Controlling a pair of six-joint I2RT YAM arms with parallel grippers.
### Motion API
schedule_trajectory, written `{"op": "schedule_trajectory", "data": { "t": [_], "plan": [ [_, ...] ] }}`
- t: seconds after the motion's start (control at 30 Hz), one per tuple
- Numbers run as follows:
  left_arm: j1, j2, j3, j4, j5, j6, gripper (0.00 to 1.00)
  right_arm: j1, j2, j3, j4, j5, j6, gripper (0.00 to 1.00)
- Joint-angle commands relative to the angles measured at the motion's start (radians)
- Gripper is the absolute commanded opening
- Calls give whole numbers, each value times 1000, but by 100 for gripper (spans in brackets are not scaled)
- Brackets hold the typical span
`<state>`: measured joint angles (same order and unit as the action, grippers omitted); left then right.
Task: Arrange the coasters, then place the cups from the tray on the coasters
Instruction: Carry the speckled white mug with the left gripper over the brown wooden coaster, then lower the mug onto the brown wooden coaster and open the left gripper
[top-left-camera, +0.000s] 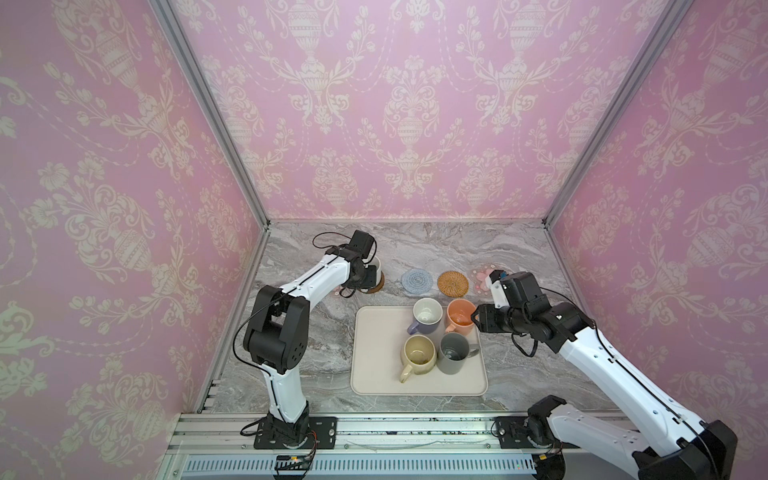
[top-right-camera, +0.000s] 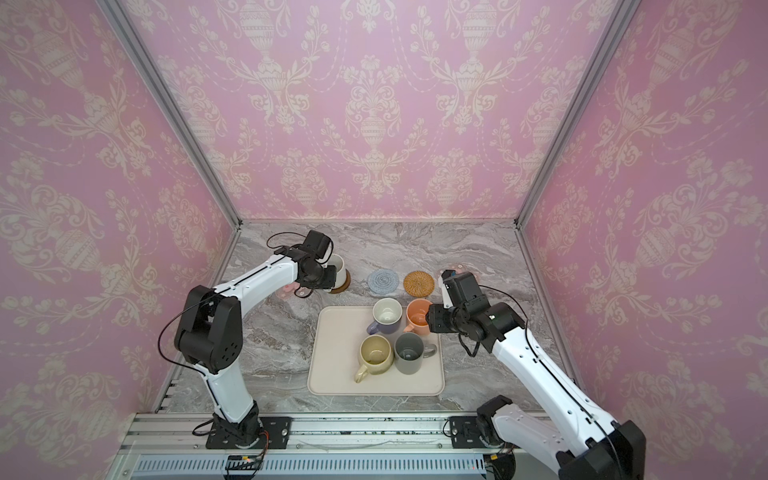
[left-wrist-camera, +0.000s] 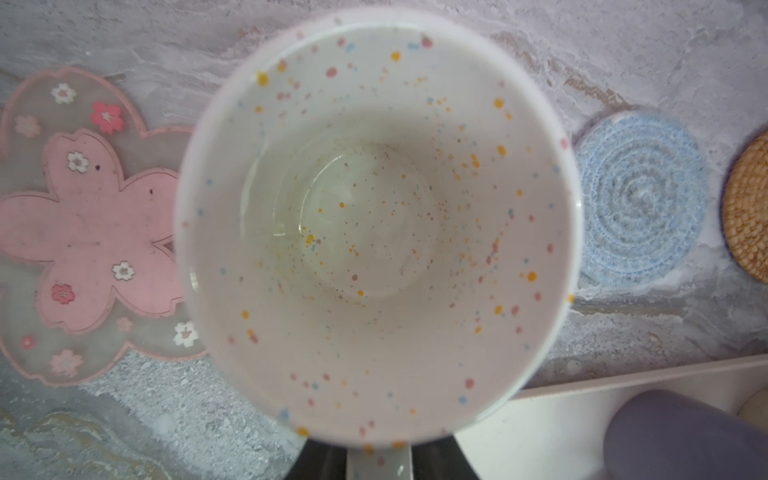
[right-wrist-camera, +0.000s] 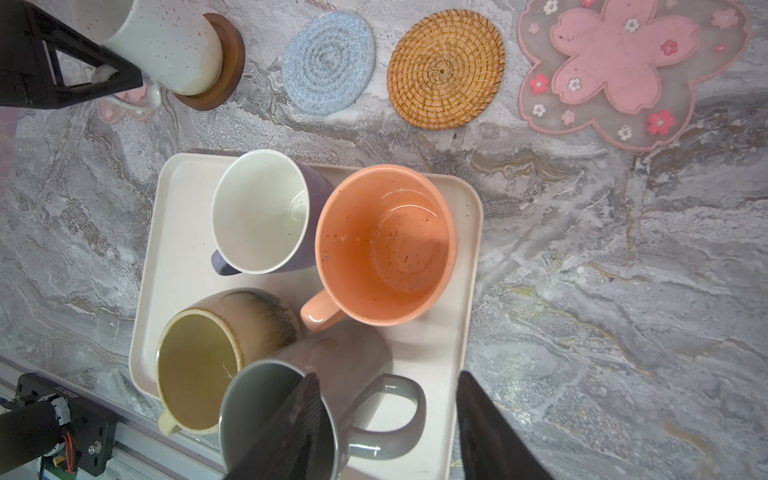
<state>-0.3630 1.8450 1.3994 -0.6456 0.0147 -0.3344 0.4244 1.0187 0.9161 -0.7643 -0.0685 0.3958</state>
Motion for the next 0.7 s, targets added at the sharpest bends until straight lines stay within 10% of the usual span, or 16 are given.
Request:
{"op": "schedule_trajectory", "data": {
  "t": [0.0, 0.67],
  "plan": [
    [5, -24, 10, -36, -16, 32, 32, 6, -18, -3, 3, -19, 24, 55],
    [5, -168, -38, -87, -26, 29, 49, 7, -15, -31, -7, -34, 64, 54]
  ]
}}
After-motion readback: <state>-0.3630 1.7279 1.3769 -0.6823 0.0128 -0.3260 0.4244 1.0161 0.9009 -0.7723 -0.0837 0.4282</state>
